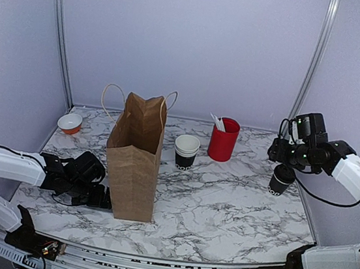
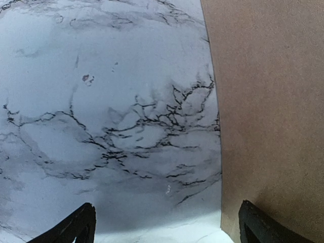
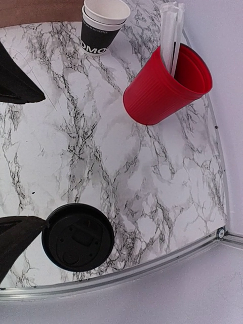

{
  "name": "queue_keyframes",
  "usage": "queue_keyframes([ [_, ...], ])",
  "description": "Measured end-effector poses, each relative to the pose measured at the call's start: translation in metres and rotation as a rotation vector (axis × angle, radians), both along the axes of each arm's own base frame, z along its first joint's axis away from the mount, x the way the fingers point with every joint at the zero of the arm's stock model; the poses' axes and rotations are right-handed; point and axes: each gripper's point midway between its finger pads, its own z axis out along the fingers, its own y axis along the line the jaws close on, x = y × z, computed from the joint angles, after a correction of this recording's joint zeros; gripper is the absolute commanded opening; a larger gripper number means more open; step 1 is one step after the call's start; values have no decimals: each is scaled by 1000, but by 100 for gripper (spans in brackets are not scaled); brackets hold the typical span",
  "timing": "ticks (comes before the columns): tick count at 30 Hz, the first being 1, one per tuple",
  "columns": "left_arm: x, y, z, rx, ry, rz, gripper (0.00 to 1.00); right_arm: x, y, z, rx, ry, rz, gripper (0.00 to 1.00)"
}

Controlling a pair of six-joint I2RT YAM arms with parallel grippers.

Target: Pack the takeout coffee

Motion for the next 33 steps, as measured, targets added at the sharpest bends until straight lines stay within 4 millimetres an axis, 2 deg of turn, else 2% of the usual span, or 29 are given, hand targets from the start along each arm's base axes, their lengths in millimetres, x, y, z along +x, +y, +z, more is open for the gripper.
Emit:
queue_keyframes([
  [5,-3,-14,-1,3,5,-25,99,1,1,1,3,-3,4,74],
  [12,1,-56,8,-22,-21,-98,99,2,1,0,4,-5,5,74],
  [15,5,-64,14,-39,-44,-103,99,2,1,-3,1,3,5,74],
  [21,20,-49,31,-36,-102,-42,99,3,1,-11,-7,26,2,74],
  [27,48,-15,64,-70,-183,61,99,0,-3,-24,-21,64,-15,74],
  [33,75,14,87,-51,-231,107,99,-2,-19,-34,-23,95,-68,74],
])
